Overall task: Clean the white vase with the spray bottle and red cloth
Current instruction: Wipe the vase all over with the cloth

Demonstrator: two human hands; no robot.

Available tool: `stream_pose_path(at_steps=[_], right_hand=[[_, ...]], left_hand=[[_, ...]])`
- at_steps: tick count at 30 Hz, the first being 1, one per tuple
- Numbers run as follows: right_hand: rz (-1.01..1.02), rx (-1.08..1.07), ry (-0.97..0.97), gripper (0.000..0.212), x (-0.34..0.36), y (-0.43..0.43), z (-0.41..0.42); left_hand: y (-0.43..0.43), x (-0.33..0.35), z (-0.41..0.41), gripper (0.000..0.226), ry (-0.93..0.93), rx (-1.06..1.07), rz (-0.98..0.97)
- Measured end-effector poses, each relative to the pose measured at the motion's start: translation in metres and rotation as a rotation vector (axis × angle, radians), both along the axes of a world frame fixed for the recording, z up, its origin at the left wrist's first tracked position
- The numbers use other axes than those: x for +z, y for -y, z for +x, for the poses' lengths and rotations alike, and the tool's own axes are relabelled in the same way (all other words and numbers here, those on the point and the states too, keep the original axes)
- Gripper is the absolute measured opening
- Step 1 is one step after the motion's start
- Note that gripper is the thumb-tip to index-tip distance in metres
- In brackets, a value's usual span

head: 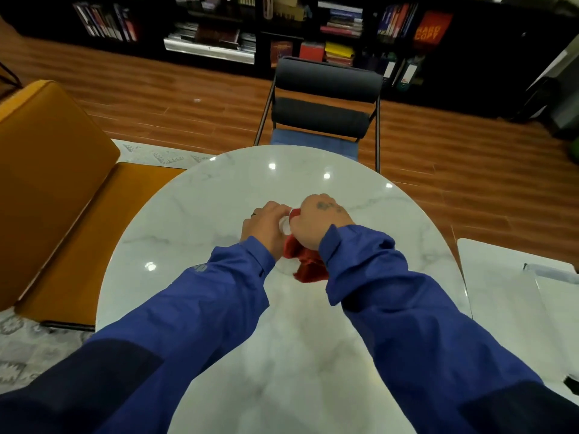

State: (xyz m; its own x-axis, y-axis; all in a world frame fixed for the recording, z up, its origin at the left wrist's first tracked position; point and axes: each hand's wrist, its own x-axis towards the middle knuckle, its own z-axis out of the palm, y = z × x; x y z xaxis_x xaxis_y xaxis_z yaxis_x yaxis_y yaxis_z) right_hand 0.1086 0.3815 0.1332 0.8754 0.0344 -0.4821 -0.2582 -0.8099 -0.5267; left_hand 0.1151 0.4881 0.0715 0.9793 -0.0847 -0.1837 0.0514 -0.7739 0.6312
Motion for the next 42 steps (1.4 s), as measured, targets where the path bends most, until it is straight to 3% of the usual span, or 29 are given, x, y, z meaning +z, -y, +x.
stream_pose_path(at_steps=[4,14,17,19,21,25,30,33,35,37,40,42], right_hand=[[-0.05,0.007,0.276,0.022,-0.005,0.009,0.002],[-0.337,0.112,0.222,0.028,-0.002,0.037,-0.007],[-0.493,0.098,0.298,0.033,0.006,0.05,0.011],[-0.429,0.119,0.38,0.048,0.005,0.049,0.016],[-0.374,0.278,0.422,0.058,-0.003,0.04,0.012],[-0.416,0.404,0.451,0.052,-0.019,0.038,0.003],[-0.614,0.384,0.379,0.035,-0.013,0.031,-0.004],[-0.55,0.175,0.092,0.014,-0.001,0.005,0.007],[-0.491,0.083,-0.044,0.022,0.004,-0.01,0.016],[-0.439,0.053,-0.026,0.023,0.009,-0.021,0.019],[-0.323,0.027,-0.036,0.036,0.005,-0.019,0.021],[-0.346,0.095,-0.063,0.028,0.001,-0.009,0.018]], left_hand=[[0.0,-0.001,0.001,0.031,0.011,0.0,0.031],[0.004,0.0,0.006,0.052,0.006,-0.003,0.119],[0.003,-0.003,0.006,0.053,0.013,-0.003,0.102],[0.002,-0.005,0.006,0.055,0.01,-0.003,0.105],[0.002,-0.006,0.004,0.058,0.007,-0.001,0.103],[0.002,-0.005,0.005,0.06,0.008,0.0,0.116],[0.004,-0.003,0.005,0.054,0.003,0.0,0.108],[0.003,-0.002,0.005,0.042,-0.02,0.0,0.095],[0.002,-0.003,0.004,0.021,-0.019,0.019,0.074],[0.003,0.001,0.001,0.007,-0.015,0.032,0.082],[0.003,0.005,-0.002,0.012,-0.04,0.036,0.102],[0.002,0.001,0.002,0.022,-0.018,0.0,0.108]])
